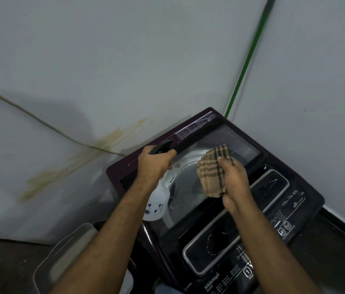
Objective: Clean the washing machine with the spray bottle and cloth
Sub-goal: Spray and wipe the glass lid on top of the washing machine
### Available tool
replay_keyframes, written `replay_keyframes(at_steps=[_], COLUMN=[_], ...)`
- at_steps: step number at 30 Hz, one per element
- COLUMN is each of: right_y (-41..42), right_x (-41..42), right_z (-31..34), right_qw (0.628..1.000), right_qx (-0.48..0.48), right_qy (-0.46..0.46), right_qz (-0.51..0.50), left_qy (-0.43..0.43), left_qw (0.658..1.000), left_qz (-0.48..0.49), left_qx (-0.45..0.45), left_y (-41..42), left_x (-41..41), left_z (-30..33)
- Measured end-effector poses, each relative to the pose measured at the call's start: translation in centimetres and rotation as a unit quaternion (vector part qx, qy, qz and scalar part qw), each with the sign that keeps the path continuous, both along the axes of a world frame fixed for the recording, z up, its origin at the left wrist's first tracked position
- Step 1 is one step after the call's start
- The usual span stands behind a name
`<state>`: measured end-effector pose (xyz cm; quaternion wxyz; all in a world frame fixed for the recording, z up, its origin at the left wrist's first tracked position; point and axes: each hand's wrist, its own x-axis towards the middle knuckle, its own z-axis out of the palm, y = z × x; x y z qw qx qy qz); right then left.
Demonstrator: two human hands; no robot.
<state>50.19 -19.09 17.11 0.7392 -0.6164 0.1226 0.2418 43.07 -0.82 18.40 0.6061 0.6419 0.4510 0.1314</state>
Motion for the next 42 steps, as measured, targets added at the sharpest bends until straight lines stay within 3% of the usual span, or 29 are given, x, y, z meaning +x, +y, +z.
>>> replay_keyframes(at_steps=[9, 15, 19, 24, 28, 34, 39, 42], right_y=[-1.7, -3.3, -3.9, -4.6, -4.9, -5.3, -4.5, -3.8], right_x=[4.6, 6.8, 8.2, 9.7, 10.8, 11.9, 11.9, 11.3], right_z=[0.7, -0.1, -1.1, -1.5, -1.3, -0.9, -0.6, -0.6], right_qw=[1.000, 0.998, 0.999, 0.999, 1.000, 1.000, 0.999, 0.999], right_qx=[0.019, 0.031, 0.022, 0.024, 0.024, 0.024, 0.034, 0.033], right_qy=[-0.001, 0.020, 0.018, 0.012, 0.003, -0.011, -0.017, -0.012], right_qz=[-0.017, -0.043, -0.036, -0.020, -0.006, 0.011, 0.021, 0.040], left_qy=[0.019, 0.029, 0.036, 0.036, 0.066, 0.043, 0.103, 0.119], left_qw=[1.000, 0.998, 0.997, 0.998, 0.997, 0.996, 0.994, 0.993], left_qz=[-0.004, 0.056, 0.057, 0.045, 0.044, 0.074, 0.035, 0.014], left_qx=[0.000, 0.016, 0.034, -0.014, 0.014, -0.023, 0.009, -0.017], left_y=[-2.0, -1.9, -2.1, -2.7, -3.7, -4.4, -4.8, -4.8], left_x=[4.3, 7.1, 9.1, 11.4, 12.5, 12.2, 10.0, 7.4], left_z=[-0.8, -1.7, -1.5, -1.0, -1.1, -0.8, -0.4, -0.6])
